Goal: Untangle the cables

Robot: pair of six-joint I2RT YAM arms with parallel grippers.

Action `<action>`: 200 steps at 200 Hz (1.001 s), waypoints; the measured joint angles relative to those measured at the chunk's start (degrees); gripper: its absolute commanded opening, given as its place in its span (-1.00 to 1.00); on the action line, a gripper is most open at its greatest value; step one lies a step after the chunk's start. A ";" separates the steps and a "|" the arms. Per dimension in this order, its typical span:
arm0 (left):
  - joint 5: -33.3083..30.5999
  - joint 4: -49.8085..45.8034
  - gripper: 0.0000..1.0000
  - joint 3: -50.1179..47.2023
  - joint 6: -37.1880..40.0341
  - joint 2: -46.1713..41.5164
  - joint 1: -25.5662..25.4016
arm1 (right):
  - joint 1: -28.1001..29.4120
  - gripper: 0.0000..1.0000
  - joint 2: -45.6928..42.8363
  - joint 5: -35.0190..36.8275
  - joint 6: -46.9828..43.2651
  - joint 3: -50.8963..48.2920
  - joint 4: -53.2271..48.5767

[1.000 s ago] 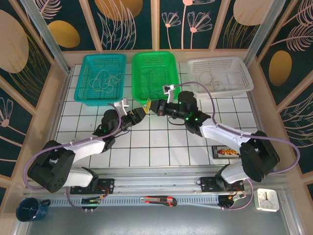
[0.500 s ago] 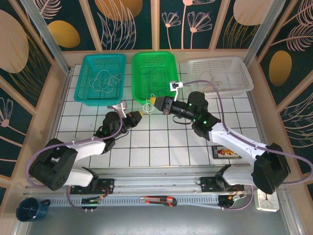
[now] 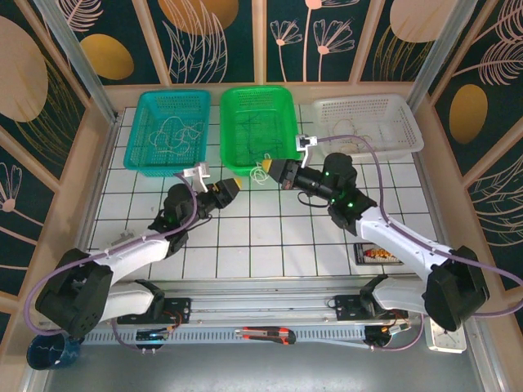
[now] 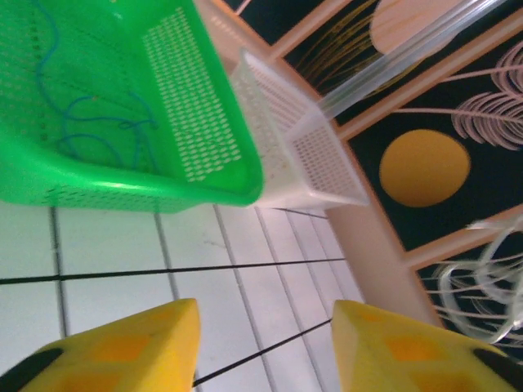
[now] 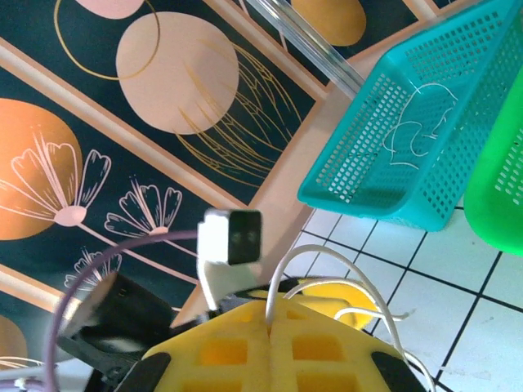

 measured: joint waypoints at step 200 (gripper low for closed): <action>-3.58 1.03 0.11 6.82 0.00 12.79 -2.99 | 4.57 -1.00 2.38 0.20 2.01 0.00 1.86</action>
